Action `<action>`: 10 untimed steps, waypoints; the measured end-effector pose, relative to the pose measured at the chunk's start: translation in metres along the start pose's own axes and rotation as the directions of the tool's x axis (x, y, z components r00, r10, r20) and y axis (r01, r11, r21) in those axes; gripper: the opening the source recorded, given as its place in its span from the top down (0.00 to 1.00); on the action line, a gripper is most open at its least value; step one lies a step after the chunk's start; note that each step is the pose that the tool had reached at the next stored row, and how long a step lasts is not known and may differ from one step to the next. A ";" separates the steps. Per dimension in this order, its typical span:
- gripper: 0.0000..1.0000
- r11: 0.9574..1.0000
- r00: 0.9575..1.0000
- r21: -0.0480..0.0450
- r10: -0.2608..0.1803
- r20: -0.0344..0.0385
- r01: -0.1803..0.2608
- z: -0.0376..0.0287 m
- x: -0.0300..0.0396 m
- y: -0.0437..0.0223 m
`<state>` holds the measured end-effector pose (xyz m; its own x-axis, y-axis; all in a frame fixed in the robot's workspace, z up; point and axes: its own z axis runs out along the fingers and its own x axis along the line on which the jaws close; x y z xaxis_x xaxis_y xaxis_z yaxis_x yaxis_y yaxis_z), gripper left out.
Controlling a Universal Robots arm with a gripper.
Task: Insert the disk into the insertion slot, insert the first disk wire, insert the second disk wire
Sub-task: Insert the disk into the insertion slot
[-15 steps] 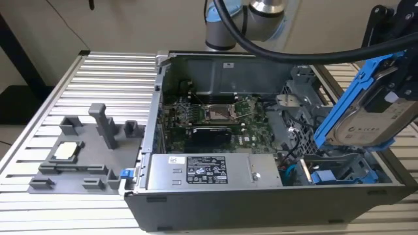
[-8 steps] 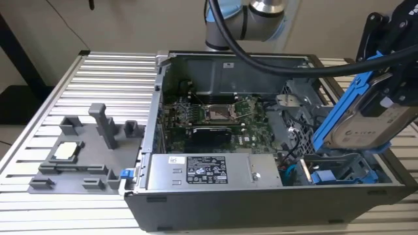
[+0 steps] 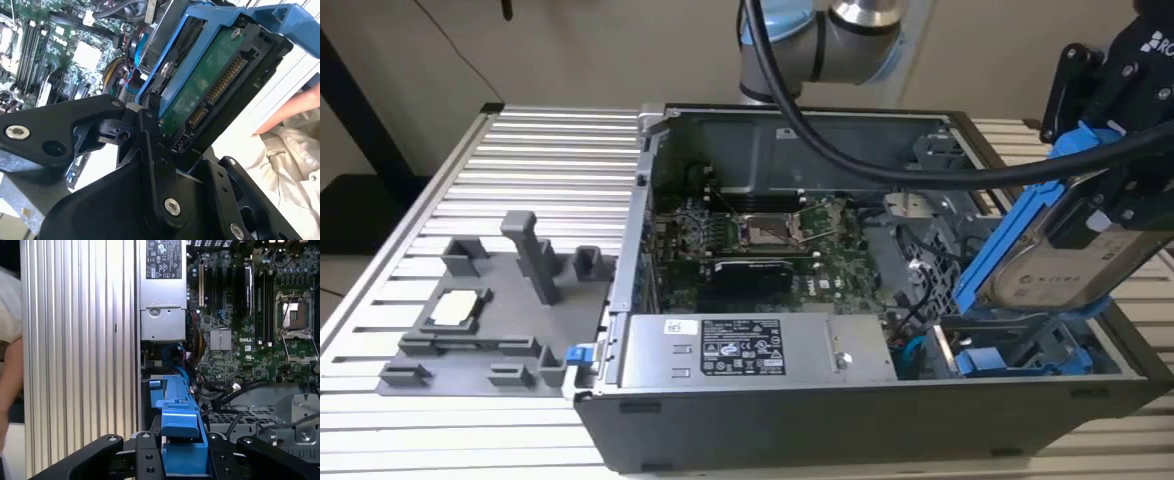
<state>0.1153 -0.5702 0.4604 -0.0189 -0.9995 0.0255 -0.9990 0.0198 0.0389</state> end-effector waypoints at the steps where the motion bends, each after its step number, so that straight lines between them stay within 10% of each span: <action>1: 0.67 1.000 1.000 0.000 0.000 0.000 0.000 0.0014 -0.0003 -0.0002; 10: 0.67 1.000 1.000 0.004 0.000 0.002 0.000 0.0156 -0.0020 -0.0010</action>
<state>0.1157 -0.5685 0.4448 -0.0188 -0.9995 0.0238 -0.9992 0.0196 0.0352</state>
